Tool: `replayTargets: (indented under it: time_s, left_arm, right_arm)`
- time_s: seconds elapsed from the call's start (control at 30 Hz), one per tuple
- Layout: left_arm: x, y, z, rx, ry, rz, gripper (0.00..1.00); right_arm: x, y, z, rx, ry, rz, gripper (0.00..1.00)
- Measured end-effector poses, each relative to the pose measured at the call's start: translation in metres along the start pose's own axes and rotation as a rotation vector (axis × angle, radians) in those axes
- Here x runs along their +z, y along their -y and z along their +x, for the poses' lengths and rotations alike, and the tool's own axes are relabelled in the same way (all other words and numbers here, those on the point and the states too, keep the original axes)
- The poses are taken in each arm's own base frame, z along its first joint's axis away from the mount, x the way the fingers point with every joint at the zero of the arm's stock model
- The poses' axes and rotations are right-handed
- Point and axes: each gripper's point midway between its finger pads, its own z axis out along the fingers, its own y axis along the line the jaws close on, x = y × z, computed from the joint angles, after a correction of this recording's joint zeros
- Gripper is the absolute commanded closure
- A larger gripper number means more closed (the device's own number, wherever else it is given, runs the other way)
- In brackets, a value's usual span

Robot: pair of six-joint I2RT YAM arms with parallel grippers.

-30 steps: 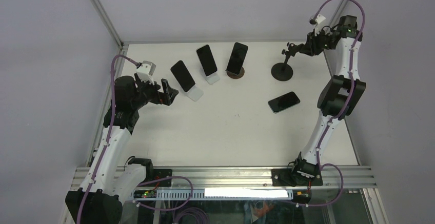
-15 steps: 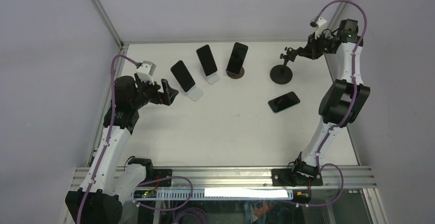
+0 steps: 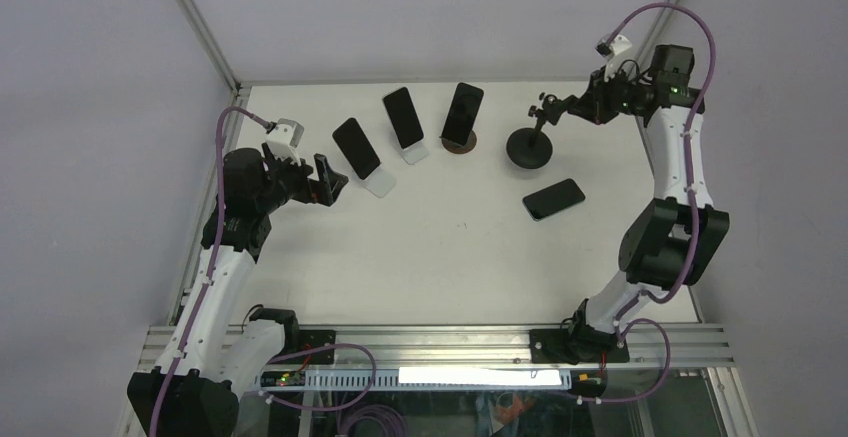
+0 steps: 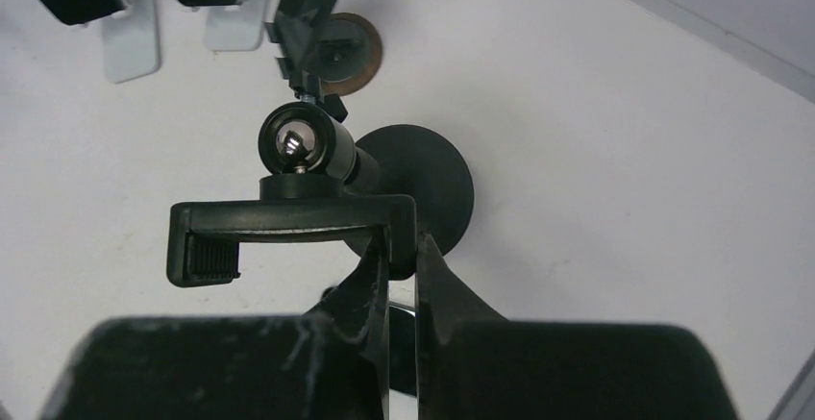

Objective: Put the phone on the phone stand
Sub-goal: Move the phone stand to the center of the board.

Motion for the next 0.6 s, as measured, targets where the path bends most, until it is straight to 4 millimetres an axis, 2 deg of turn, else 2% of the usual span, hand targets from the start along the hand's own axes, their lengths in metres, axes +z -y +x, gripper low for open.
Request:
replayTargets:
  time_s: [0.13, 0.37, 0.5, 0.6]
  left_arm:
    - [0.000, 0.000, 0.000, 0.000, 0.000, 0.001, 0.02]
    - [0.000, 0.002, 0.000, 0.000, -0.001, 0.013, 0.02]
    - [0.000, 0.005, 0.000, 0.000, -0.002, 0.027, 0.02]
    - [0.000, 0.005, 0.000, 0.000, -0.002, 0.028, 0.02]
  right_arm:
    - [0.000, -0.047, 0.001, -0.005, -0.003, -0.034, 1.00]
    - [0.017, -0.138, 0.021, -0.020, -0.090, -0.119, 1.00]
    - [0.030, -0.175, 0.039, -0.022, -0.153, -0.170, 1.00]
    - [0.036, -0.194, 0.050, -0.001, -0.190, -0.207, 1.00]
